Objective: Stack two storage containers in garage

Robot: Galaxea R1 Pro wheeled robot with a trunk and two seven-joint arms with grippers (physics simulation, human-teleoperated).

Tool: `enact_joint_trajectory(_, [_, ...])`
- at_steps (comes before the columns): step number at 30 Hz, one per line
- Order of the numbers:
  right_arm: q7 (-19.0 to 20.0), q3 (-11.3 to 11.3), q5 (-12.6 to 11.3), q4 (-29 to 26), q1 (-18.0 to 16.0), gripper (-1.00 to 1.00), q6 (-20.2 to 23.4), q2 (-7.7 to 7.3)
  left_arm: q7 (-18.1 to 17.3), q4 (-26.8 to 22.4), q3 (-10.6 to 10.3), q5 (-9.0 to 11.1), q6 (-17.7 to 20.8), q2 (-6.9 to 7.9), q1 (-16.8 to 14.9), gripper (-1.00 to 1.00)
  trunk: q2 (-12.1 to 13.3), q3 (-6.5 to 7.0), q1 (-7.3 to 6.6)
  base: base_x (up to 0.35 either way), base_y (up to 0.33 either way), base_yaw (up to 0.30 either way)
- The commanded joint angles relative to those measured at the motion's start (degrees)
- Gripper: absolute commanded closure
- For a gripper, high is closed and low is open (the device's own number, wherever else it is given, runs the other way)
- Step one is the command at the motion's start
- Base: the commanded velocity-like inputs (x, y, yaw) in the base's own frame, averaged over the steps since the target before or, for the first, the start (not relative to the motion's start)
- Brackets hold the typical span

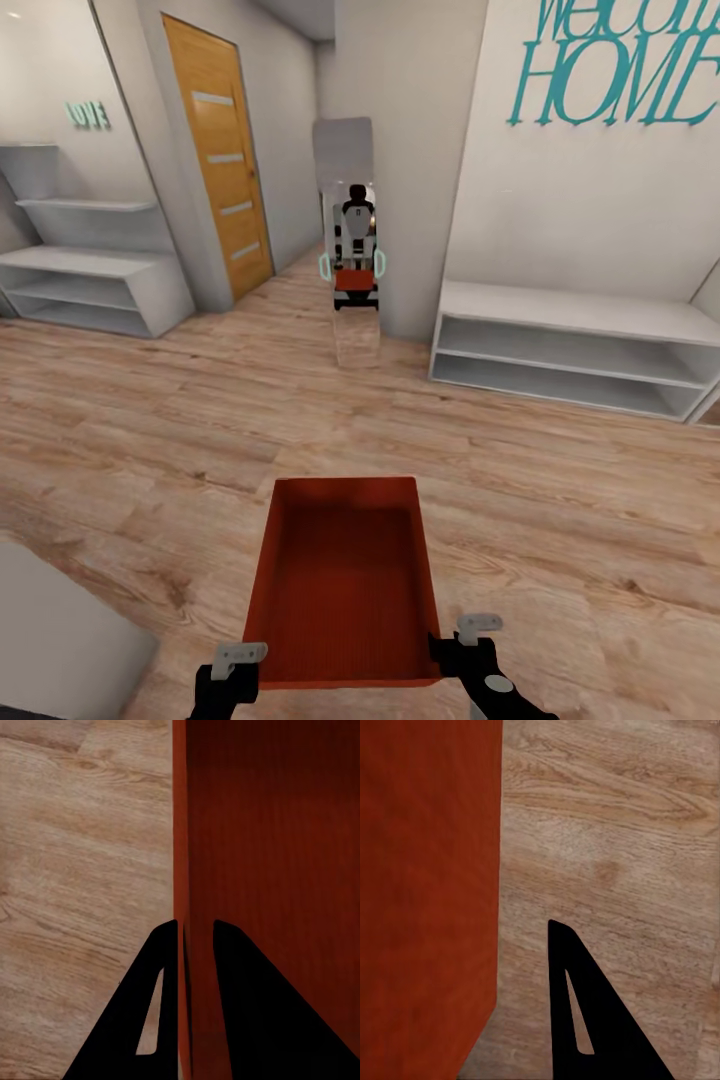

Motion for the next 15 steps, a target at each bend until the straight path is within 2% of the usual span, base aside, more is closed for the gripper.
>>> enact_joint_trajectory(1, [-0.7, -0.6, 0.0, 0.0, -0.1, 1.0, -0.2, -0.85, 0.5, 0.0, 0.8, 0.6, -0.1, 0.05, 0.0, 1.0, 0.0, -0.04, 0.03, 0.347, 0.0, 0.0])
enact_joint_trajectory(15, [-0.7, -0.6, 0.0, 0.0, -0.1, 1.0, -0.2, -0.85, 0.5, 0.0, 0.8, 0.6, -0.1, 0.05, 0.0, 1.0, 0.0, -0.04, 0.03, 0.347, 0.0, 0.0])
